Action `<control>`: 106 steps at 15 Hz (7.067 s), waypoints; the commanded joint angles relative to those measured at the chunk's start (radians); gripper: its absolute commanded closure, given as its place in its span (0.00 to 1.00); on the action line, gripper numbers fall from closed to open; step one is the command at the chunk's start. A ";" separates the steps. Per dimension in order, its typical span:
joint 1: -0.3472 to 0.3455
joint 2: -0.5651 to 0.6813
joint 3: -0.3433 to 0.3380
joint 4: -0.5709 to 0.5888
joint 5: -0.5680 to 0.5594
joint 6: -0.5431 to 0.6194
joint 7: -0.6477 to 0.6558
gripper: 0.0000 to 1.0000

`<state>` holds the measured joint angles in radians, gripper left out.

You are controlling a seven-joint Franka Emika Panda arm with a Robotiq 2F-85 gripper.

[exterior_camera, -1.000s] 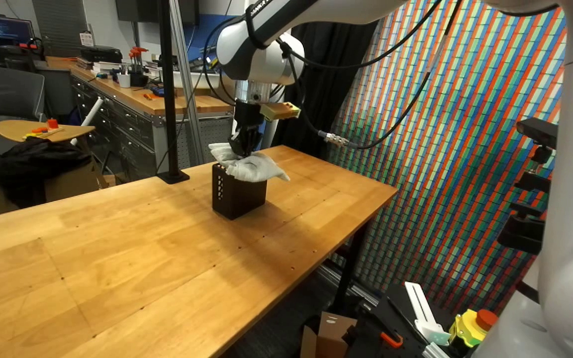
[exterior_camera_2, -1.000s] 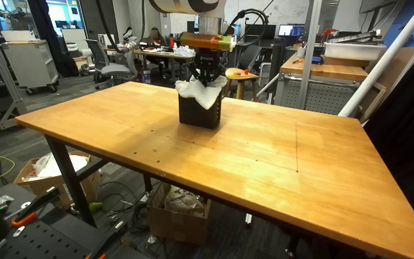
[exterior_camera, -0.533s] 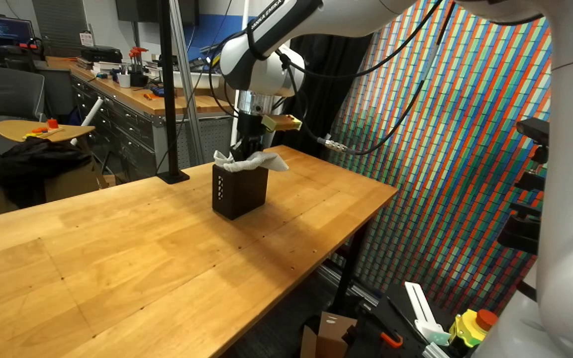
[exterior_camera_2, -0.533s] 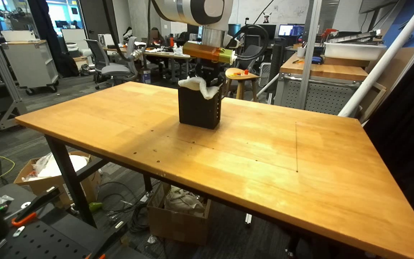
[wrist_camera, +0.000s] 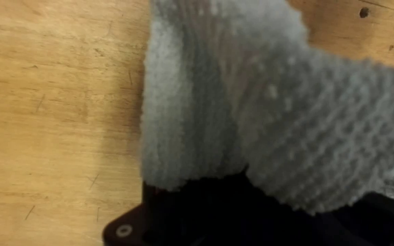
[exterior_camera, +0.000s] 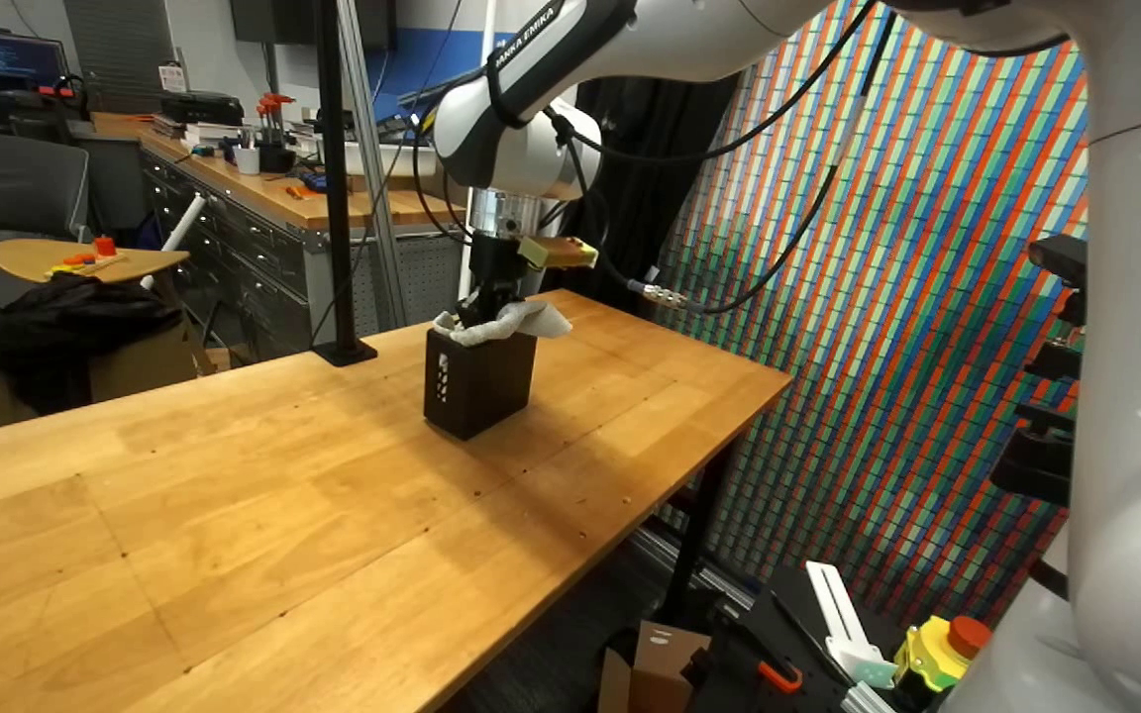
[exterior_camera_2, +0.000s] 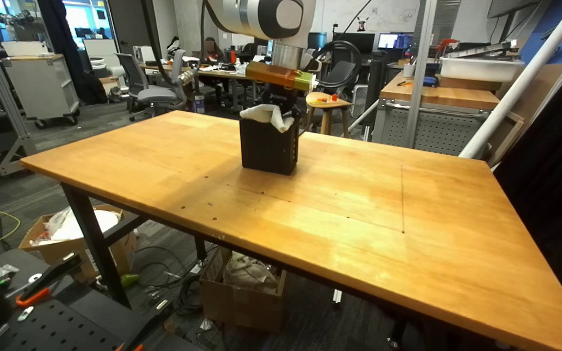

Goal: Pick up the cloth and put it in the box

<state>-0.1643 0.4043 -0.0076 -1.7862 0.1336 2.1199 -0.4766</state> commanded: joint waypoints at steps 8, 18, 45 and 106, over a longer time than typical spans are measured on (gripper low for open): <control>0.037 -0.107 -0.007 0.007 -0.101 -0.015 0.069 0.99; 0.042 -0.309 -0.049 -0.156 -0.212 0.009 0.180 0.99; 0.071 -0.407 -0.057 -0.357 -0.248 0.111 0.223 0.99; -0.022 0.056 0.039 0.057 -0.011 0.001 -0.079 0.99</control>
<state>-0.1588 0.4284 0.0108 -1.7747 0.0820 2.1586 -0.5172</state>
